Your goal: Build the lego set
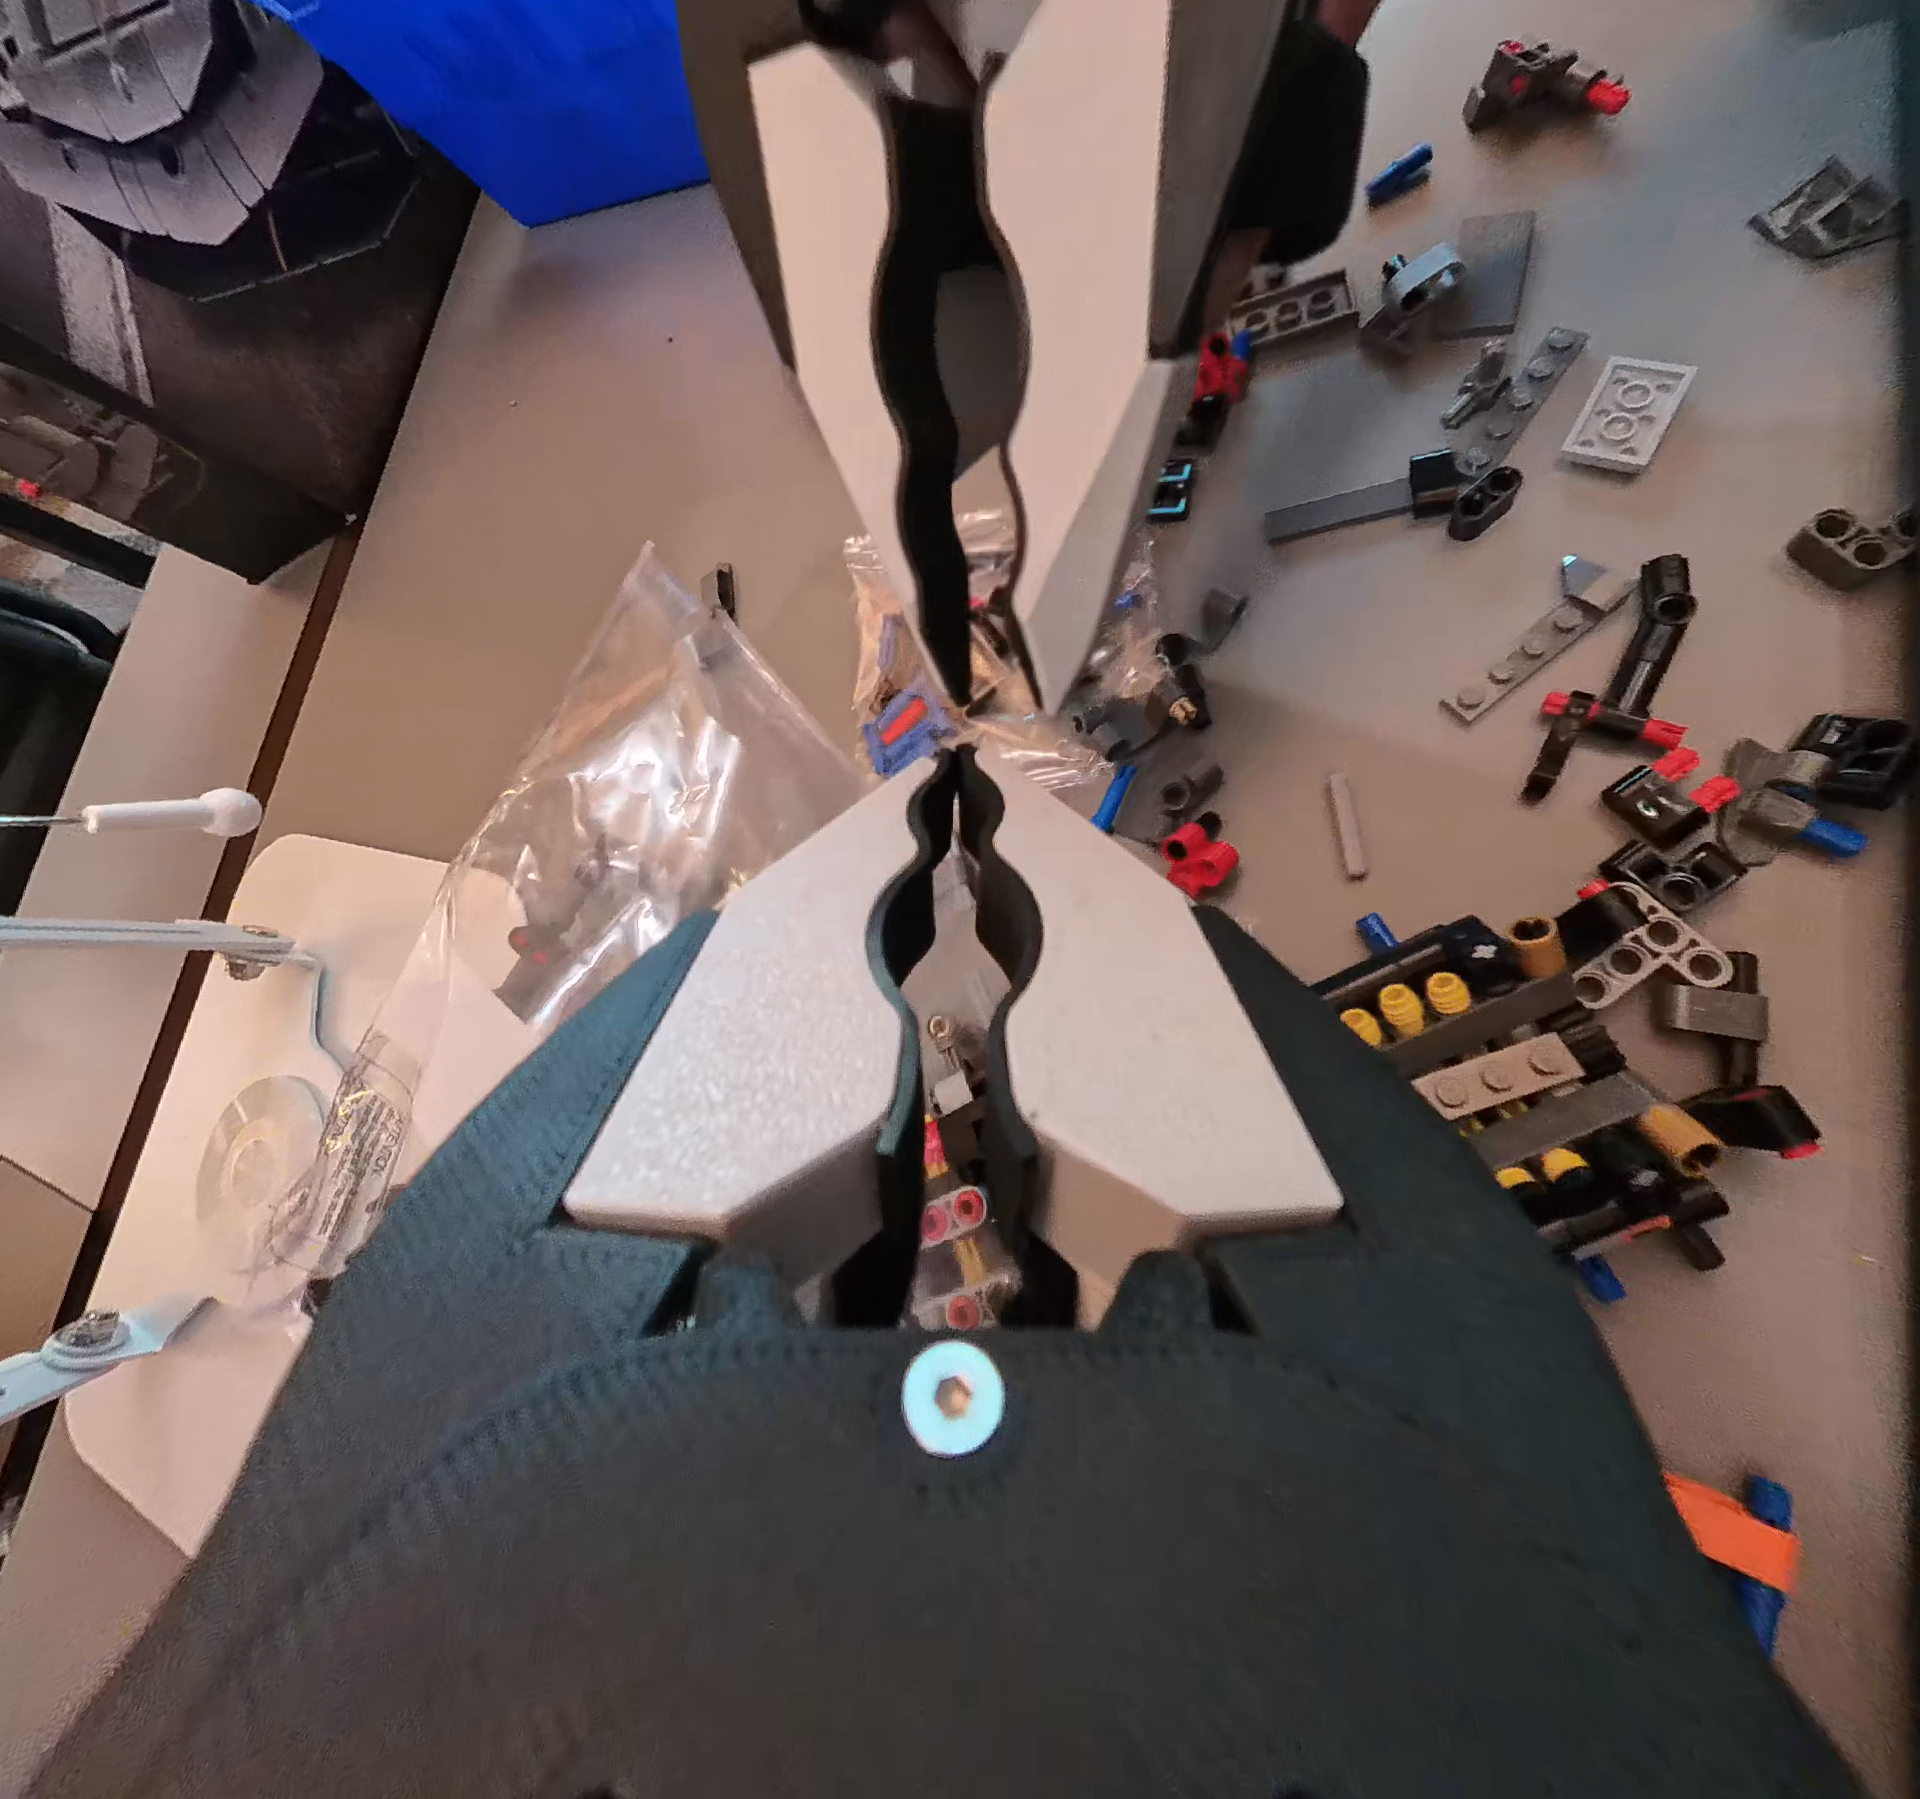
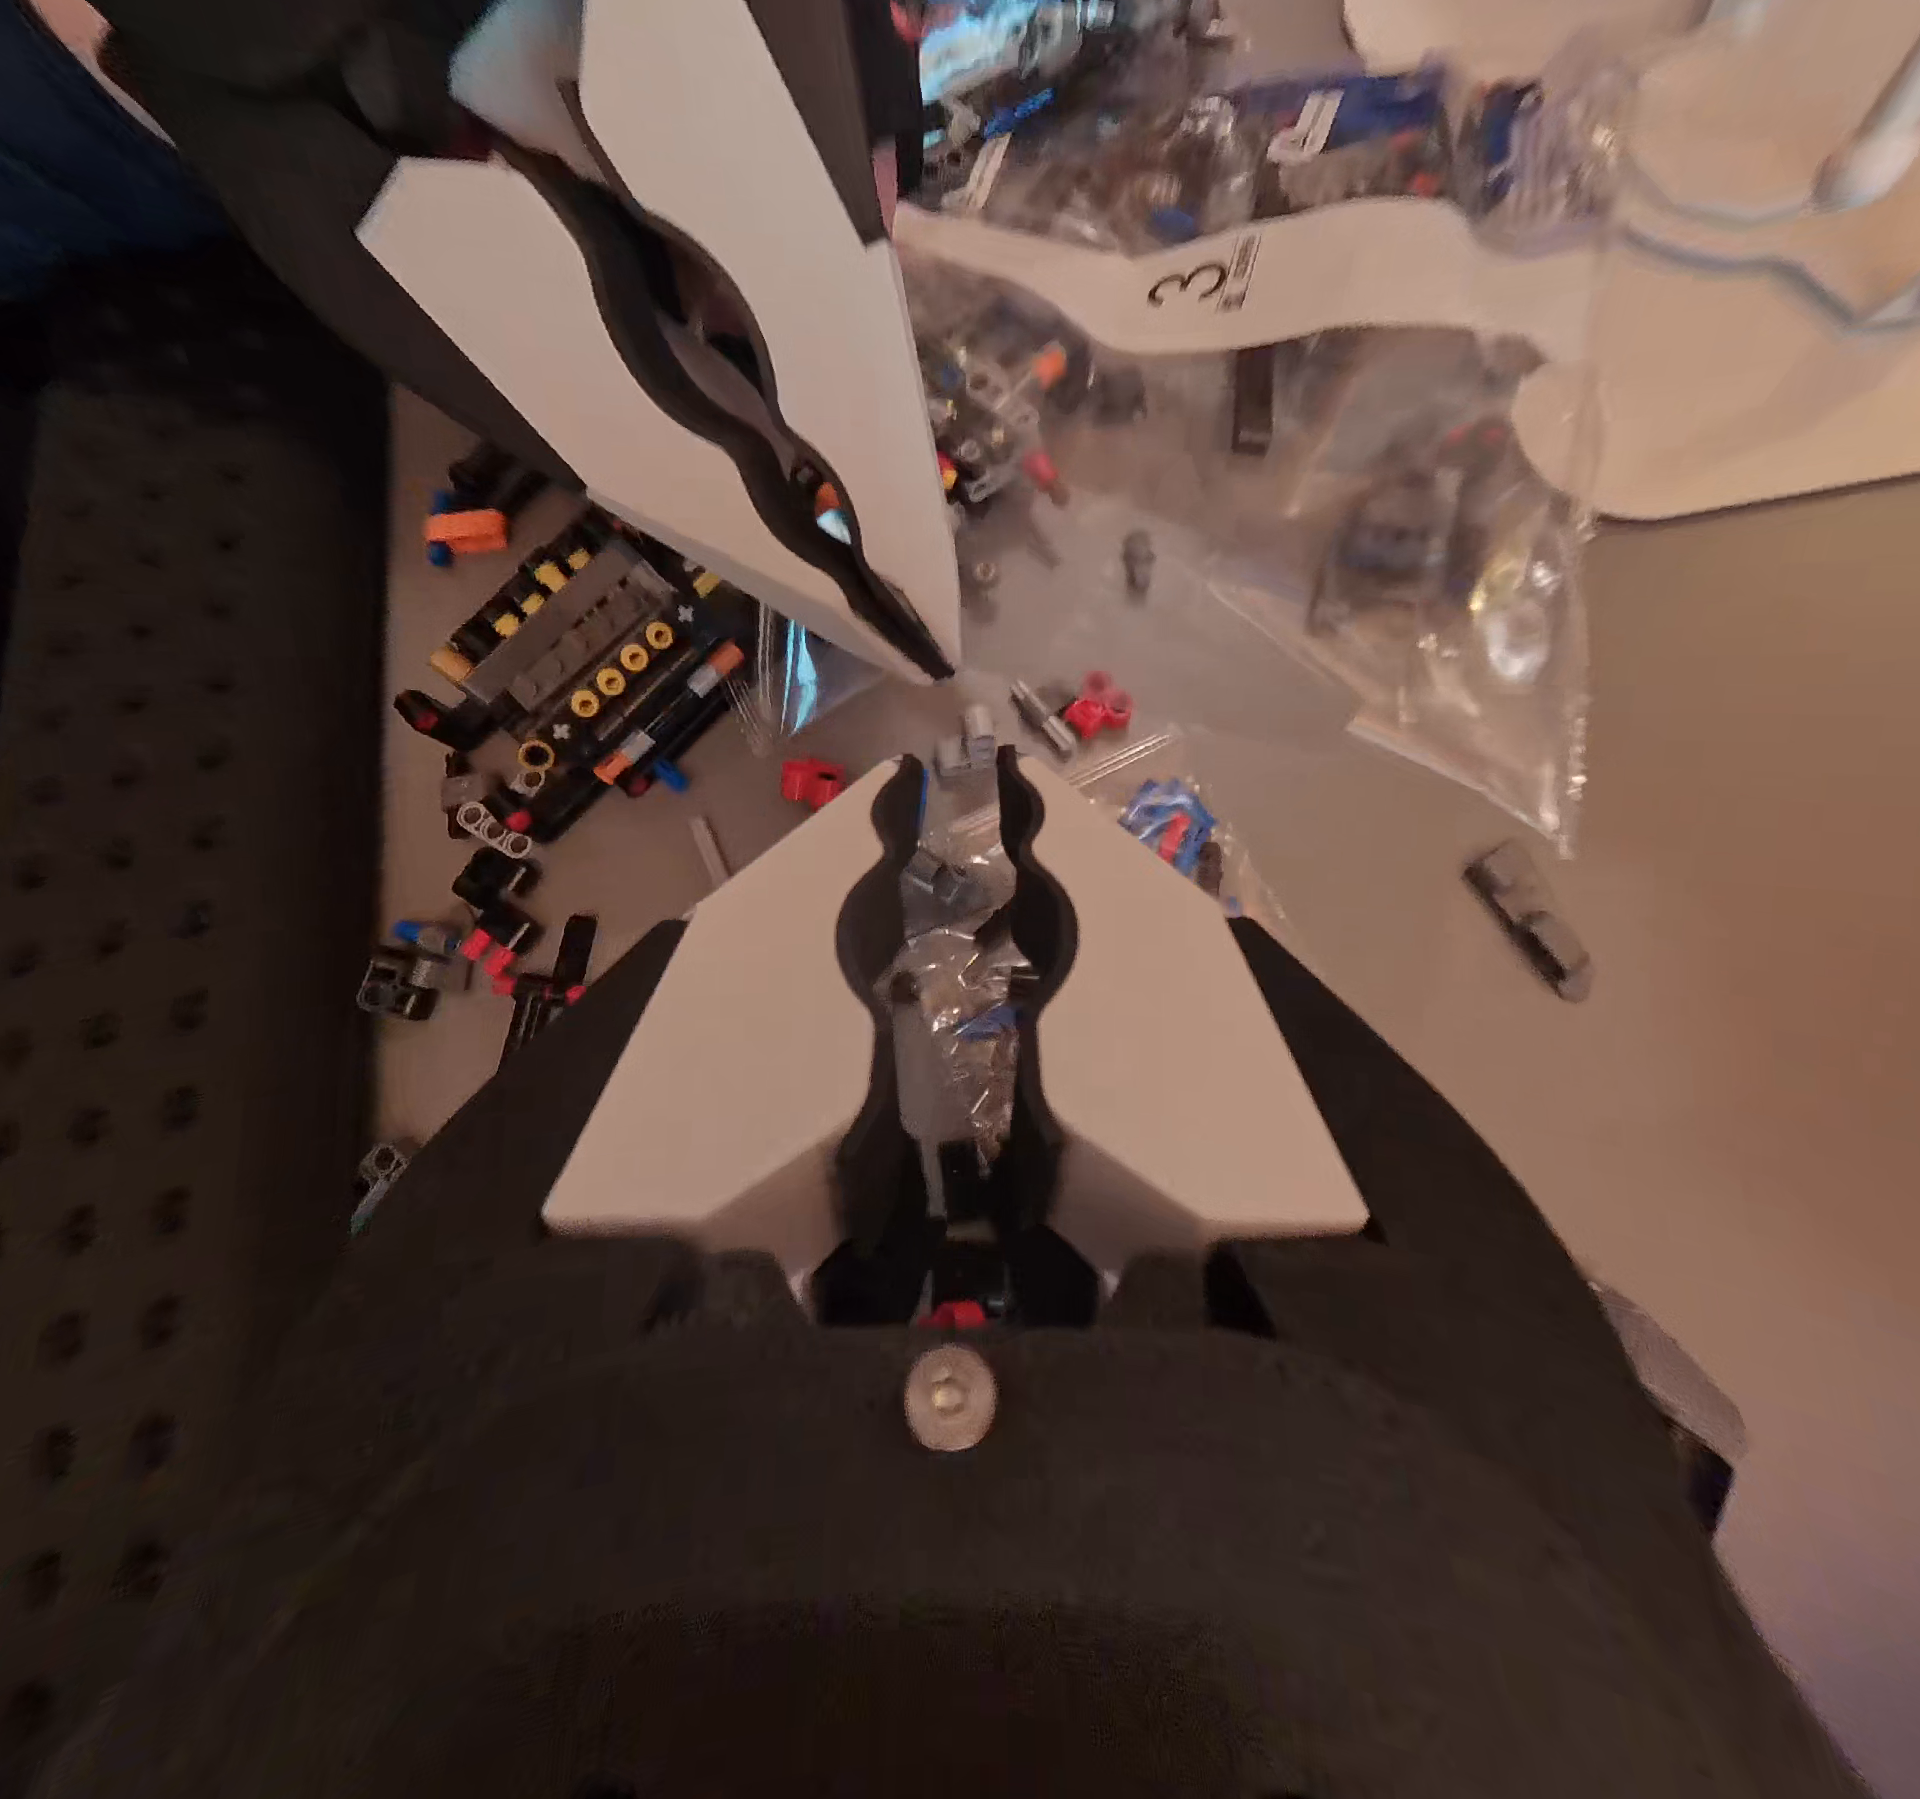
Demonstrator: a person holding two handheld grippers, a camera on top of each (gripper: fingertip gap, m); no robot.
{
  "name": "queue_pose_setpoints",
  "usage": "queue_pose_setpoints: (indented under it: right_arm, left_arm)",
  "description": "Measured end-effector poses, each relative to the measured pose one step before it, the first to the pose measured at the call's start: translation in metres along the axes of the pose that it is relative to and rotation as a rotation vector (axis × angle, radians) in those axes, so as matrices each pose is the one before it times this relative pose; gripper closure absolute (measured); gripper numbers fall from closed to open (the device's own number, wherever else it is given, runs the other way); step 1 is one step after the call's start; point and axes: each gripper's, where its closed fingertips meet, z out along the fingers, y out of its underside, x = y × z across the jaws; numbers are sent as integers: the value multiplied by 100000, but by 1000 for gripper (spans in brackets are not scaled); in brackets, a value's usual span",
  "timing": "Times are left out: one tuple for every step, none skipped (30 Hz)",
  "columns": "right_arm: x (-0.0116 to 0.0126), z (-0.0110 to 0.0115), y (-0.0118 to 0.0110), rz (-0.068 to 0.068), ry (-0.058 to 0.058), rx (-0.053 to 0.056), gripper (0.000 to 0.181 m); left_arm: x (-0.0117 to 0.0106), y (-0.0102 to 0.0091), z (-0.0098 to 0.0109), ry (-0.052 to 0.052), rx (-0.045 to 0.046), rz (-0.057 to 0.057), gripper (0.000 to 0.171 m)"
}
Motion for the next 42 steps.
queue_pose_setpoints:
  right_arm:
    - [13, 404, 454, 628, -467, -2685, 167]
    - [52, 439, 421, 19, 168, -2759, 166]
    - [-70, 467, 257, 24, -375, -1926, 166]
    - [-73, 484, 135, 441, -569, -1492, 165]
    - [28, 460, 83, 358, 108, -1590, 165]
    - [48, 421, -45, 169, 344, -856, 166]
    - [-39, 422, -73, 470, -377, -593, 166]
    - [118, 431, 156, 598, 451, -1774, 169]
    - [274, 402, 350, -109, 1827, -2805, 173]
    - [181, 368, 288, -671, 1439, -2104, 175]
    - [-122, 335, 69, -921, -313, -693, 181]
    - [-150, 268, 5, -973, -544, -313, 181]
    - [64, 92, 139, -154, 381, -1030, 181]
    - [177, -212, 128, 623, 487, -492, 181]
    - [128, -514, -5, 422, 274, 926, 181]
    - [56, -692, -104, -108, 136, 2121, 178]
    - [-15, -727, -66, 461, -608, 2315, 172]
    - [-191, -584, 29, 1592, -2186, 1691, 166]
    - [-244, -345, 160, 1615, -2650, 686, 162]
    - [-194, -82, 325, 537, -1820, -833, 159]
    - [-172, 164, 505, -622, -1087, -2589, 158]
    - [-50, 370, 494, -1136, 79, -3150, 157]
    - [68, 457, 355, -945, 903, -2766, 158]
    - [102, 436, 184, -723, 971, -1933, 162]
    - [165, 189, -55, -606, 1435, -471, 170]
    - [144, -29, -48, -157, 838, -85, 177]
    - [111, -96, -31, 593, 126, 245, 177]
    - [72, -219, -232, 912, -269, 2123, 177]
    - [97, -345, -407, 1083, -184, 3008, 177]
    - [53, -400, -429, 910, -304, 3009, 177]
    - [110, -433, -432, 671, 251, 2996, 177]
    - [317, -445, -455, 537, 1766, 3072, 177]
    - [312, -430, -477, 435, 1656, 3147, 177]
    - [17, -396, -525, 558, -356, 3521, 177]
    - [1, -348, -548, 1060, -601, 3703, 177]
    - [137, -298, -451, 1195, 244, 2971, 177]
    - [52, -208, -271, 885, -292, 1986, 177]
    - [-6, -110, -126, 806, -643, 1077, 177]
    - [28, 6, 24, 580, -201, 63, 177]
    - [171, 48, 122, -64, 994, -611, 177]
    - [99, 75, 152, -403, 806, -944, 177]
    - [23, 75, 144, -155, 171, -924, 177]
  left_arm:
    - [-72, 158, 67, -176, -808, -408, 171]
    - [-63, 156, 61, -114, -708, -428, 171]
    - [-18, 98, 66, 162, -412, -499, 171]
    - [-8, 56, 63, 219, -289, -361, 171]
    - [-5, 33, 47, 117, -229, -144, 171]
    - [-12, 7, 29, 29, -117, -71, 171]
    - [-3, 0, 28, 28, -76, -69, 171]
    - [-16, 52, 36, -96, -294, -103, 171]
    - [-32, 73, 40, -96, -320, -102, 171]
    - [-10, 25, 28, 86, -17, -246, 171]
    - [14, -14, 6, 214, 140, -239, 171]
    - [-6, 8, 14, 35, 14, -62, 171]
    - [-25, 56, 6, -112, -180, 11, 171]
    - [-28, 56, -23, -89, -125, -59, 171]
    - [-34, 28, -44, -21, 101, -166, 171]
    - [-28, -19, -48, 2, 178, -194, 171]
    - [-16, -21, -38, 30, 177, -105, 171]
    - [21, -29, -15, 184, 65, -81, 171]
    - [53, -11, 14, 226, 1, 43, 171]
    - [56, -20, 23, 128, -23, 280, 171]
    - [31, 12, 17, -12, -144, 262, 171]
    - [34, 29, 13, 80, -189, 117, 171]
    - [-2, 38, -12, -19, -169, 32, 171]
    - [-40, 2, -48, -210, 37, 74, 171]
    - [-43, -32, -80, -181, 237, -78, 171]
    - [-52, -37, -82, -148, 305, -211, 171]
    - [-71, -24, -75, -226, 268, -189, 171]
    - [-70, 11, -60, -297, 113, -176, 171]
    - [-103, 16, -40, -405, -45, -265, 171]
    - [-153, 11, -56, -597, -3, -654, 171]
    - [-139, -24, -60, -395, 315, -881, 171]
    - [-192, -11, -69, -546, 359, -1067, 171]
    - [-223, 12, -69, -722, 149, -1235, 171]
    - [-149, 11, -59, -174, 185, -1162, 171]
    - [-71, 40, -40, 258, 148, -1100, 171]
    - [-157, 118, 2, -284, -384, -1123, 168]
    - [-137, 144, -8, -268, -510, -769, 166]
    - [-56, 125, 18, 305, -436, -685, 164]
    - [-120, 197, 34, -124, -882, -973, 161]
    - [-162, 185, 5, -397, -826, -796, 158]
    - [-164, 142, -29, -322, -531, -792, 156]
    - [-197, 99, -62, -398, -279, -1094, 154]
